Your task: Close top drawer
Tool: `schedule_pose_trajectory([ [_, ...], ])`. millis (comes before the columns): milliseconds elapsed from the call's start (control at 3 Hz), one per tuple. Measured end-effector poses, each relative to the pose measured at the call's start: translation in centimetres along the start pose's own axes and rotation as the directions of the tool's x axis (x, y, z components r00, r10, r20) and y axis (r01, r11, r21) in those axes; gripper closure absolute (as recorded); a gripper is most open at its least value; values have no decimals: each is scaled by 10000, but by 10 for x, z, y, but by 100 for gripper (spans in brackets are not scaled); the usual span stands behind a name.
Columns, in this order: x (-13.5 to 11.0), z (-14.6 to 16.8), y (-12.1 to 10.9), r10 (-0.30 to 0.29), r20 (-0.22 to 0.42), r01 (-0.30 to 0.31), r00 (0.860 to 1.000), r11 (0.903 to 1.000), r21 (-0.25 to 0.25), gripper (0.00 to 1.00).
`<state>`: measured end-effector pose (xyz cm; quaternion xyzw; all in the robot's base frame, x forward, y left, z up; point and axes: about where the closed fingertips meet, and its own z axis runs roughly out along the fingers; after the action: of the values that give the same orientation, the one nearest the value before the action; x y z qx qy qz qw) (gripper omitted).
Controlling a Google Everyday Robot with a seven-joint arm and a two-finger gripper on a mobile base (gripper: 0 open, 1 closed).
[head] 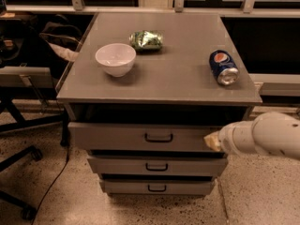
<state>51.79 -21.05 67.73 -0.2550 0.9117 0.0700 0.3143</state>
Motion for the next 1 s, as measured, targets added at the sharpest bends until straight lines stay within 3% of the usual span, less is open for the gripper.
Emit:
schedule_pose_trajectory([
  [333, -35, 1, -12, -300, 406, 287, 9987, 9990, 333, 100],
  [667, -34, 1, -11, -303, 406, 289, 9987, 9990, 332, 84],
  [1000, -26, -11, 1, -417, 634, 412, 9971, 9991, 96, 53],
])
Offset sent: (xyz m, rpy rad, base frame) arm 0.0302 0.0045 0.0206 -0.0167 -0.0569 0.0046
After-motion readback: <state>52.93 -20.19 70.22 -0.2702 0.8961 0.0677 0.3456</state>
